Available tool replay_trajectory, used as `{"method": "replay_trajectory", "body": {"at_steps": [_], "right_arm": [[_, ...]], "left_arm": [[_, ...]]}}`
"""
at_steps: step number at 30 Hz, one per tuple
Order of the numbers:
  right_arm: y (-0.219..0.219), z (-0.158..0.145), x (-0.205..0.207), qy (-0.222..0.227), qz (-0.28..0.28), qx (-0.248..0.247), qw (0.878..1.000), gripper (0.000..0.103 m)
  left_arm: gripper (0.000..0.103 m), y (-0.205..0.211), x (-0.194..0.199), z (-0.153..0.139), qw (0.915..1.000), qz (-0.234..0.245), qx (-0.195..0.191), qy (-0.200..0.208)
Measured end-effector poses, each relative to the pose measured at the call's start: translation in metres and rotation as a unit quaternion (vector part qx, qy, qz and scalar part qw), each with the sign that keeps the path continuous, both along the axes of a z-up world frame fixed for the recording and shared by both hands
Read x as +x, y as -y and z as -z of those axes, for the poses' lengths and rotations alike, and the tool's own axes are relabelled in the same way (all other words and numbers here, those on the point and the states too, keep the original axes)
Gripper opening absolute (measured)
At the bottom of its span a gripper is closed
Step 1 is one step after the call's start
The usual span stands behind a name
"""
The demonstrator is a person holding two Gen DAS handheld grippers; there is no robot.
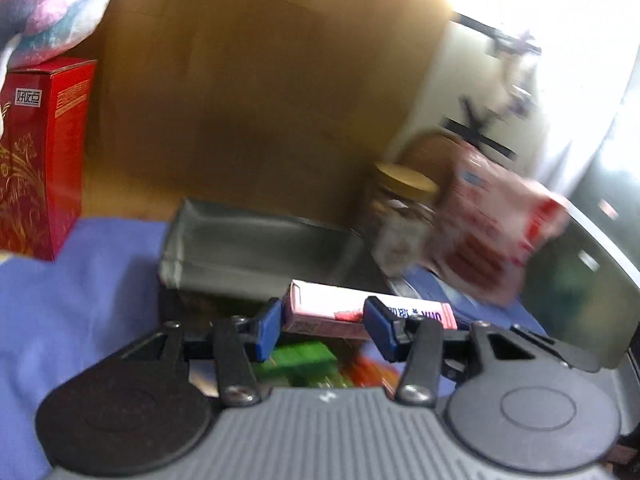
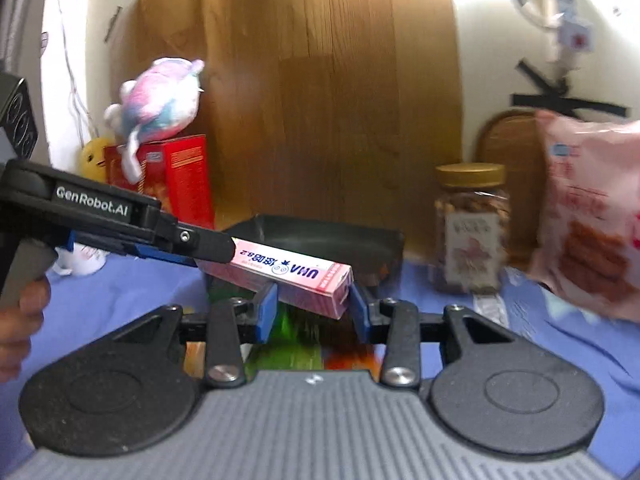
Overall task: Organize snacks
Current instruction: 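Carry the pink box over the black tin and release it inside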
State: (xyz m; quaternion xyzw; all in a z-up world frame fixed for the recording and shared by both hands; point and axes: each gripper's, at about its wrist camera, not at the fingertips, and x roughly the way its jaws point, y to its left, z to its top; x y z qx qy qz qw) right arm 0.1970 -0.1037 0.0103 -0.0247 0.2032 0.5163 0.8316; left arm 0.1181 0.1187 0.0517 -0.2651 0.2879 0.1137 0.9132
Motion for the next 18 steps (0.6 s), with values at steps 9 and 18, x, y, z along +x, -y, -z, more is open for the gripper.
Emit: {"method": "replay_trajectory", "body": {"at_steps": [9,18], "right_arm": [[-0.022,0.000,0.016,-0.008,0.007,-0.021,1.000,0.046],[-0.028,0.020,-0.020,0.004,-0.081,-0.068,0.994,0.047]], "left_arm": [[0.055,-0.033,0.015,0.034,0.9996,-0.020,0.019,-0.004],[0.057,-0.039,-0.036,0.055,0.9921,-0.011,-0.124,0.016]]}}
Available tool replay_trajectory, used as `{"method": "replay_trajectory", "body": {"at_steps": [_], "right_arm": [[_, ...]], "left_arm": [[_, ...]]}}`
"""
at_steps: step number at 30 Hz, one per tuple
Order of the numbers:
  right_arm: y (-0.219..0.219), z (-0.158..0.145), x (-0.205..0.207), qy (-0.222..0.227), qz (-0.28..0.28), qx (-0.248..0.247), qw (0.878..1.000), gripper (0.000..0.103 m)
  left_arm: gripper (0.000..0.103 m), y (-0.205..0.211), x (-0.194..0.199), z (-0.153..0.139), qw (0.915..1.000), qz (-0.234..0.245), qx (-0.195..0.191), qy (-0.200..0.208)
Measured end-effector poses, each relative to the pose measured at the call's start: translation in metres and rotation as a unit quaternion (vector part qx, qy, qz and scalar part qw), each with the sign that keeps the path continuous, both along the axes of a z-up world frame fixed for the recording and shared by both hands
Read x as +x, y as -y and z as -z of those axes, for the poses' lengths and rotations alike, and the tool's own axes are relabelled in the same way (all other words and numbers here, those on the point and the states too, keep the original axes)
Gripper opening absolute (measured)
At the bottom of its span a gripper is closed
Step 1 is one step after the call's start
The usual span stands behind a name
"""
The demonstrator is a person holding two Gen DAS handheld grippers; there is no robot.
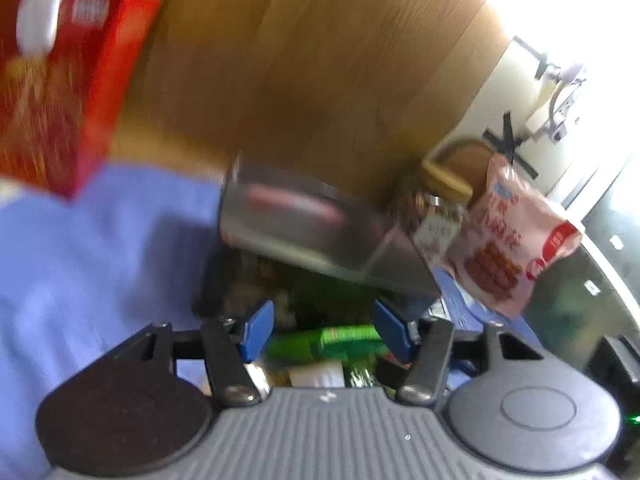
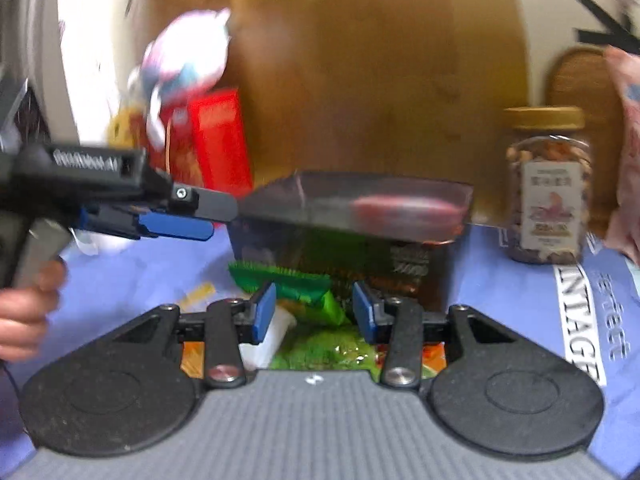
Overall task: Organize snacks
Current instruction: 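Carry the pink box over the black tin and release it inside, then move the left tool to the green cracker packet and grasp it, then lift the green cracker packet and drop it into the black tin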
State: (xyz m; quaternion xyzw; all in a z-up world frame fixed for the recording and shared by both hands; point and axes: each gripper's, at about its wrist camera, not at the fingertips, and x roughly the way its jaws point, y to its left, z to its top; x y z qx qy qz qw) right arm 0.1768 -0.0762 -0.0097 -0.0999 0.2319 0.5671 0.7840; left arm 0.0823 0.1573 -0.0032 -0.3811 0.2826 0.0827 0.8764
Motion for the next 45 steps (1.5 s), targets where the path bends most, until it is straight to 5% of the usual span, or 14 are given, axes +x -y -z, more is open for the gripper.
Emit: {"method": "replay_trajectory", "body": {"at_steps": [3,5,12,17,21,23,25,29,31,33,41,43,45], "right_arm": [[-0.023,0.007,0.004,0.008,-0.016,-0.028,0.999,0.046],[-0.028,0.006,0.007,-0.028,-0.026,-0.018,0.999,0.029],[0.009,-0.026,-0.027,-0.017,0.003,0.041,0.999,0.027],[0.081,-0.033,-0.039,-0.163,-0.007,0.091,0.982,0.026],[0.111,-0.022,-0.052,-0.251,0.001,0.120,0.961,0.027],[0.112,-0.018,-0.052,-0.233,0.042,0.116,0.965,0.027],[0.122,-0.015,-0.052,-0.205,0.091,0.095,0.970,0.029],[0.132,-0.009,-0.053,-0.196,0.085,0.082,0.973,0.035],[0.132,-0.001,-0.059,-0.181,0.064,0.072,0.979,0.058],[0.131,0.007,-0.066,-0.158,0.029,0.053,0.986,0.067],[0.076,0.032,-0.097,-0.010,-0.075,-0.069,0.995,0.069],[0.071,0.038,-0.098,0.010,-0.084,-0.063,0.994,0.064],[0.066,0.039,-0.096,0.006,-0.090,-0.056,0.994,0.052]], "left_arm": [[0.053,-0.001,0.010,0.010,0.9992,0.012,-0.017,-0.035],[0.047,0.005,0.018,0.008,0.9989,0.012,-0.023,-0.039],[0.050,0.054,-0.006,-0.044,0.9971,0.048,0.057,0.017],[0.054,0.094,-0.037,-0.067,0.9925,0.089,0.077,0.032],[0.054,0.118,-0.041,-0.057,0.9890,0.145,0.018,0.022],[0.056,0.125,-0.040,-0.053,0.9894,0.136,0.049,0.004],[0.056,0.113,-0.047,-0.048,0.9917,0.122,0.041,-0.006],[0.061,0.096,-0.084,-0.042,0.9954,0.091,0.028,-0.003],[0.062,0.095,-0.103,-0.034,0.9958,0.083,0.032,-0.019],[0.062,0.094,-0.116,-0.021,0.9950,0.091,0.023,-0.036],[0.072,0.104,-0.117,0.017,0.9916,0.110,-0.023,-0.064],[0.068,0.104,-0.108,0.027,0.9911,0.118,-0.033,-0.051],[0.053,0.112,-0.101,0.027,0.9900,0.126,-0.023,-0.059]]}}
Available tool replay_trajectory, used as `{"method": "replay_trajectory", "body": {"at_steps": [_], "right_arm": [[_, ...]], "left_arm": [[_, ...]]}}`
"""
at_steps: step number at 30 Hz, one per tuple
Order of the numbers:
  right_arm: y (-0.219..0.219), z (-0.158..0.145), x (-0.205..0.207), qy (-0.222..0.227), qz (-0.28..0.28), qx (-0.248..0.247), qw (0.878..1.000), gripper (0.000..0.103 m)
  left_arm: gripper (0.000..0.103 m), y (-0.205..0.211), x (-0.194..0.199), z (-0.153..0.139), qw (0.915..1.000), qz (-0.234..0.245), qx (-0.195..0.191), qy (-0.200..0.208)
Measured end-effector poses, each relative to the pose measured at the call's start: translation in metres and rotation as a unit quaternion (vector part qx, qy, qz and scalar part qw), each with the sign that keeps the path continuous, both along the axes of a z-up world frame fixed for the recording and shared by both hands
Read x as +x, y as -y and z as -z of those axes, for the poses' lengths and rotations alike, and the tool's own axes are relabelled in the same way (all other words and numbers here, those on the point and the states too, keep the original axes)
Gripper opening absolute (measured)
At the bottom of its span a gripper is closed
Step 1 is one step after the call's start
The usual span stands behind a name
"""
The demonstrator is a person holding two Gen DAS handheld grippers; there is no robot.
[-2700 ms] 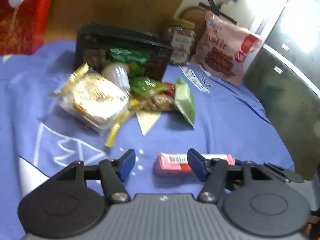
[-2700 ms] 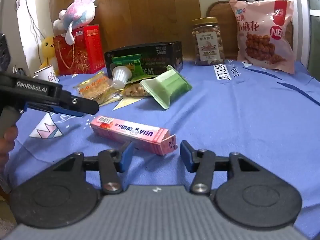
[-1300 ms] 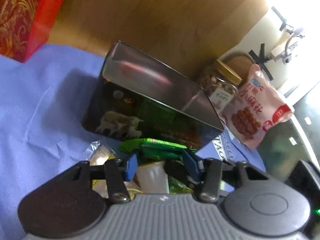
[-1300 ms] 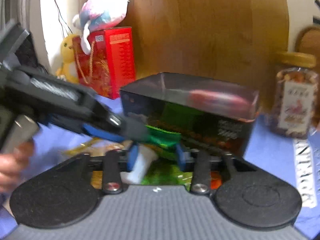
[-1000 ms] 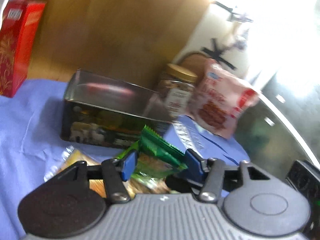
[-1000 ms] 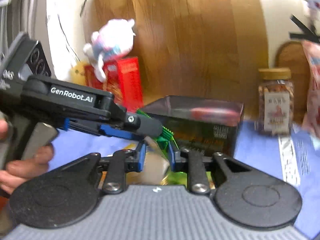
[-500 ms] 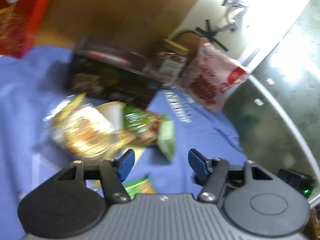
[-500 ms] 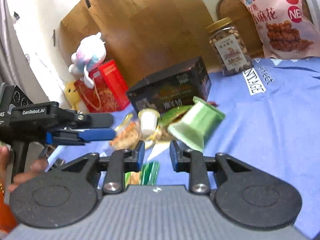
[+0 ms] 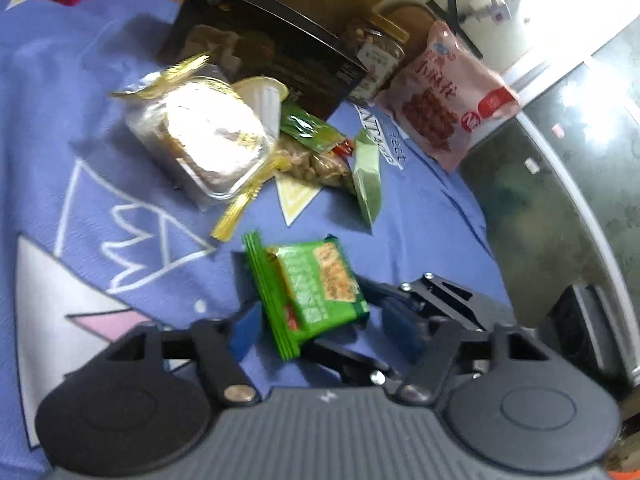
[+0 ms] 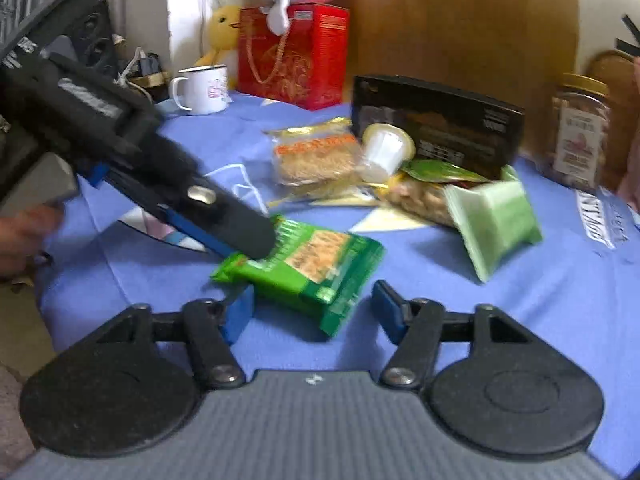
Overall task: Organize snacks
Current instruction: 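Lift the green cracker packet and drop it into the black tin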
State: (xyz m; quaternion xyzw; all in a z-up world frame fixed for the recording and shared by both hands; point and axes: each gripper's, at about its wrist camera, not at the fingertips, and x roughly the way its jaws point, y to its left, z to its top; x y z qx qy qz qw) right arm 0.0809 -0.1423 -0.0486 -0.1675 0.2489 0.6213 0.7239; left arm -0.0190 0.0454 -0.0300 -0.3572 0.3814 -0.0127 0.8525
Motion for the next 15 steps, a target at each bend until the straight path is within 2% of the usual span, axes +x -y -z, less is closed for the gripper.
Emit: {"method": "replay_trajectory", "body": {"at_steps": [2,6,9,12,15], "right_arm": [[-0.002,0.001,0.002,0.000,0.010,0.005,1.000,0.050],[0.003,-0.010,0.010,-0.033,0.028,0.043,0.998,0.048],[-0.009,-0.032,0.021,-0.002,0.032,0.072,0.997,0.048],[-0.035,-0.052,0.047,0.035,0.040,0.098,0.994,0.048],[-0.072,-0.065,0.083,0.041,0.052,0.117,0.991,0.048]], "left_arm": [[0.053,0.008,0.004,-0.005,0.9999,0.006,0.014,-0.005],[0.053,0.012,0.008,-0.021,0.9990,0.037,0.024,0.012],[0.053,0.005,0.020,-0.046,0.9975,0.037,0.048,0.037],[0.053,-0.011,0.046,-0.073,0.9943,0.018,0.079,0.068],[0.059,-0.038,0.082,-0.089,0.9892,-0.011,0.110,0.097]]}}
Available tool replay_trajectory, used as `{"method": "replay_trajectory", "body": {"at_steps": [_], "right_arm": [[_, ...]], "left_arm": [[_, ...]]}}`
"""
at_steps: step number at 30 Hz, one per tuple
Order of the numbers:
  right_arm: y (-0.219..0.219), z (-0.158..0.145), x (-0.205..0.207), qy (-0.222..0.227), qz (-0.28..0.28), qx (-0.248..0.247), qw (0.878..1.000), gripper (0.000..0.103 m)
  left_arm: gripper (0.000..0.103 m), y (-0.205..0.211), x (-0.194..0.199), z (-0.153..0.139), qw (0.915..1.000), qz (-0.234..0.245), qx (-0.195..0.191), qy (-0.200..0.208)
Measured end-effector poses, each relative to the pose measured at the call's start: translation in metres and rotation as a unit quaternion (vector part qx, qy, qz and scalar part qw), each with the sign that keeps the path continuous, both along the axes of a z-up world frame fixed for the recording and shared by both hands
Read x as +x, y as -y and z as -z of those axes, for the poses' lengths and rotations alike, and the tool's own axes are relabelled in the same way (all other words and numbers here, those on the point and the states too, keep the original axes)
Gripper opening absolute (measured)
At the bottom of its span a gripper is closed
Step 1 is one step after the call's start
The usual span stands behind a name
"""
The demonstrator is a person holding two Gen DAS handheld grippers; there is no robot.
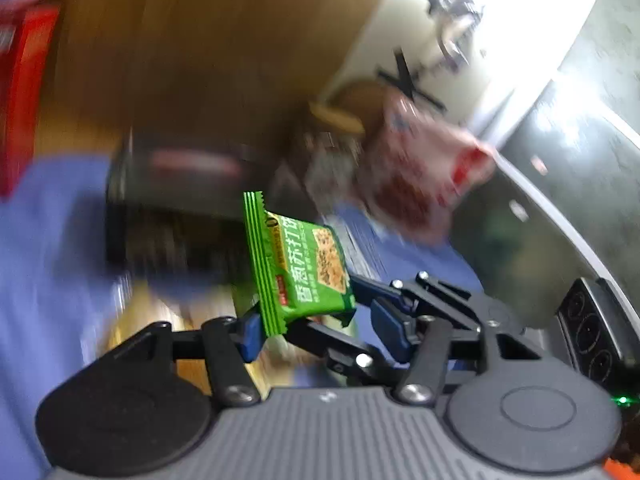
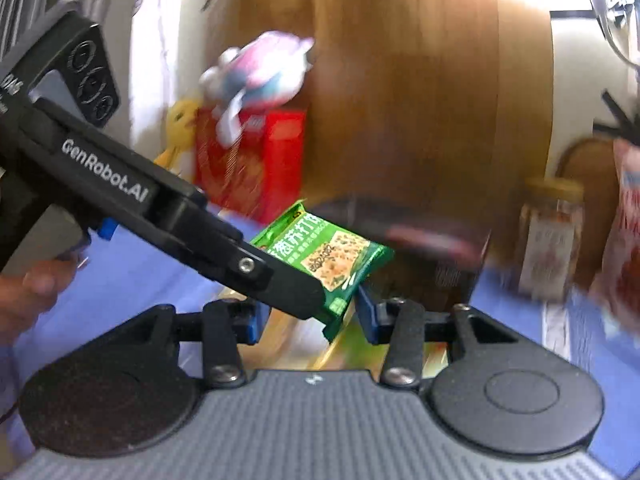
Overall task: Organize snacks
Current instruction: 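Lift the green cracker packet and drop it into the black tin, then move the left tool to the white jelly cup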
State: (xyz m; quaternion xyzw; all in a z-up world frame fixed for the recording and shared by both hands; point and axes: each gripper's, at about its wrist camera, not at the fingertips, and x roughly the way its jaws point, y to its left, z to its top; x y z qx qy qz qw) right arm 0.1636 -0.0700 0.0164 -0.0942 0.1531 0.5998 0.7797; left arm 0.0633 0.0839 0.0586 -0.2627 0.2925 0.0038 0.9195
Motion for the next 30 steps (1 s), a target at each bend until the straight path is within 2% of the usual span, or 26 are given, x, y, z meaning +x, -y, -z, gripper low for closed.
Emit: {"method": "replay_trajectory", "body": {"at_steps": [3,5,7,9,11,16,18,22,23,25,28,30], "right_arm": [[-0.036,-0.003,0.034,-0.001,0.012,0.000,1.000,0.049],[-0.053,-0.001,0.054,-0.015,0.027,-0.017,0.999,0.053],[-0.059,0.001,0.061,-0.005,0.047,-0.029,0.998,0.054],[-0.042,0.002,0.061,-0.017,0.053,-0.019,0.998,0.054],[-0.015,0.010,0.063,-0.068,0.043,-0.005,0.997,0.054],[0.023,0.040,0.064,-0.170,0.055,-0.014,0.984,0.053],[0.020,0.045,0.058,-0.172,0.045,-0.017,0.984,0.053],[-0.013,0.053,0.037,-0.187,0.009,-0.046,0.981,0.051],[-0.022,0.060,0.024,-0.183,0.008,-0.067,0.981,0.046],[-0.027,0.069,0.020,-0.183,0.013,-0.077,0.980,0.035],[-0.013,0.068,0.021,-0.208,0.012,-0.060,0.976,0.034],[0.001,0.057,0.013,-0.192,0.013,-0.036,0.981,0.034]], "left_arm": [[0.065,-0.027,0.039,0.000,0.9993,-0.034,0.012,0.009],[0.065,-0.044,0.063,0.007,0.9984,-0.056,0.002,-0.008],[0.065,-0.055,0.068,0.015,0.9976,-0.065,-0.012,-0.021],[0.068,-0.058,0.053,0.020,0.9974,-0.069,-0.019,-0.004],[0.070,-0.060,0.026,0.028,0.9970,-0.076,-0.015,0.008],[0.071,-0.066,-0.020,0.062,0.9933,-0.111,-0.028,-0.018],[0.072,-0.068,-0.027,0.074,0.9902,-0.130,-0.037,-0.033],[0.061,-0.060,-0.036,0.097,0.9859,-0.128,-0.091,-0.057],[0.060,-0.052,-0.038,0.100,0.9855,-0.127,-0.092,-0.065],[0.058,-0.036,-0.048,0.101,0.9872,-0.127,-0.068,-0.069],[0.062,-0.022,-0.063,0.094,0.9877,-0.127,-0.051,-0.076],[0.069,-0.025,-0.075,0.086,0.9874,-0.137,-0.044,-0.066]]}}
